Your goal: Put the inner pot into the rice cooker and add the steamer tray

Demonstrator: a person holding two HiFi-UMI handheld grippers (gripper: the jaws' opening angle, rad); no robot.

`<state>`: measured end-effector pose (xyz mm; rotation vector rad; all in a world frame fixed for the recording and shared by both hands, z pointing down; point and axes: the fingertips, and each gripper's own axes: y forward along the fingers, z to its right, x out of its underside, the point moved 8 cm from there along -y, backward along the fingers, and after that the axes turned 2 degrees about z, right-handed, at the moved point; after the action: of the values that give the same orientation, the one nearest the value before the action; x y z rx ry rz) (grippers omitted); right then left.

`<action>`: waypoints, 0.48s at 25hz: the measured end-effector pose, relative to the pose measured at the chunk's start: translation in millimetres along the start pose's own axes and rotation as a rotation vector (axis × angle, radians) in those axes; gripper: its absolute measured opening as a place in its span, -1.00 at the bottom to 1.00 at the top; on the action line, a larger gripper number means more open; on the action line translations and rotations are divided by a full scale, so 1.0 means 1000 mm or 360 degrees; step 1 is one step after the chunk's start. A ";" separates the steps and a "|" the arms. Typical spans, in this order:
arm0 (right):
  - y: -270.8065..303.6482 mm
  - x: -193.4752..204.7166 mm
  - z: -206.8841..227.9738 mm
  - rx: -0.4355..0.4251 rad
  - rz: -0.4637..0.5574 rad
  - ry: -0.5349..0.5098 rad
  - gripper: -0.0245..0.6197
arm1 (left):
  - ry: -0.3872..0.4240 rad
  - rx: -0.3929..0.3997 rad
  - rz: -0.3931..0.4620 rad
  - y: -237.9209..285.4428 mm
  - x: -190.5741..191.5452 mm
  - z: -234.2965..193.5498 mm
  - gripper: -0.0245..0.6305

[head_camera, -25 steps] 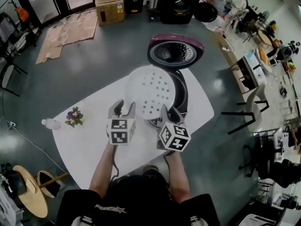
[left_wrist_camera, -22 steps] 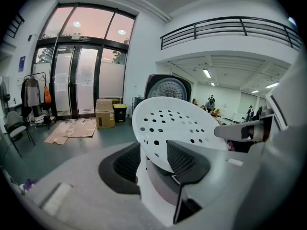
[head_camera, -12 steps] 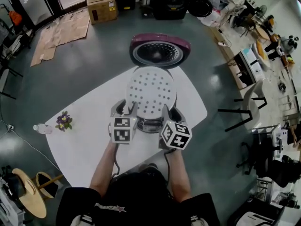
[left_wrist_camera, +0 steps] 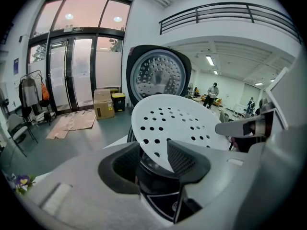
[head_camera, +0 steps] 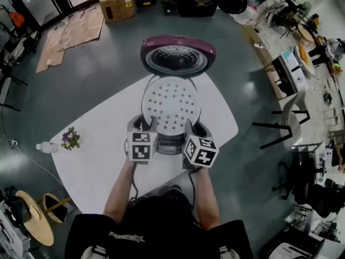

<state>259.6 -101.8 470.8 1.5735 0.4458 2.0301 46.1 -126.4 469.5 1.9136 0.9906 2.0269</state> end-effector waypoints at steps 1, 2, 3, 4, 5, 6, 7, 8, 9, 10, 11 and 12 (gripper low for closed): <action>0.002 0.000 0.002 -0.0002 -0.0015 -0.0003 -0.54 | 0.0000 -0.0006 -0.0013 0.002 0.001 0.001 -0.34; 0.004 0.000 0.003 -0.0004 -0.0031 -0.0005 -0.54 | -0.0003 -0.0011 -0.0028 0.004 0.001 0.002 -0.34; 0.006 0.000 0.005 -0.0007 -0.0049 -0.0008 -0.54 | -0.0006 -0.0017 -0.0043 0.006 0.001 0.002 -0.34; 0.008 -0.001 0.005 -0.0008 -0.0070 -0.0012 -0.54 | -0.0010 -0.0023 -0.0059 0.008 0.001 0.002 -0.34; 0.011 0.000 0.006 -0.0009 -0.0092 -0.0016 -0.54 | -0.0012 -0.0029 -0.0077 0.010 0.001 0.002 -0.34; 0.013 0.000 0.007 -0.0009 -0.0115 -0.0020 -0.54 | -0.0010 -0.0035 -0.0096 0.012 0.002 0.002 -0.34; 0.015 0.001 0.007 -0.0008 -0.0136 -0.0025 -0.54 | -0.0005 -0.0042 -0.0115 0.013 0.003 0.002 -0.34; 0.017 0.002 0.007 -0.0006 -0.0156 -0.0029 -0.53 | 0.0002 -0.0048 -0.0132 0.015 0.004 0.002 -0.34; 0.019 0.003 0.008 -0.0004 -0.0175 -0.0032 -0.53 | 0.0009 -0.0054 -0.0150 0.017 0.005 0.002 -0.34; 0.021 0.004 0.009 -0.0002 -0.0192 -0.0035 -0.53 | 0.0016 -0.0059 -0.0166 0.018 0.006 0.002 -0.34; 0.022 0.004 0.009 -0.0001 -0.0210 -0.0039 -0.53 | 0.0024 -0.0064 -0.0183 0.020 0.007 0.002 -0.34; 0.024 0.005 0.010 -0.0001 -0.0227 -0.0044 -0.53 | 0.0031 -0.0069 -0.0201 0.021 0.008 0.003 -0.34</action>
<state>263.3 -119.0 490.5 1.5224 0.5312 1.8988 53.9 -137.6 488.0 1.7661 1.0354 1.9838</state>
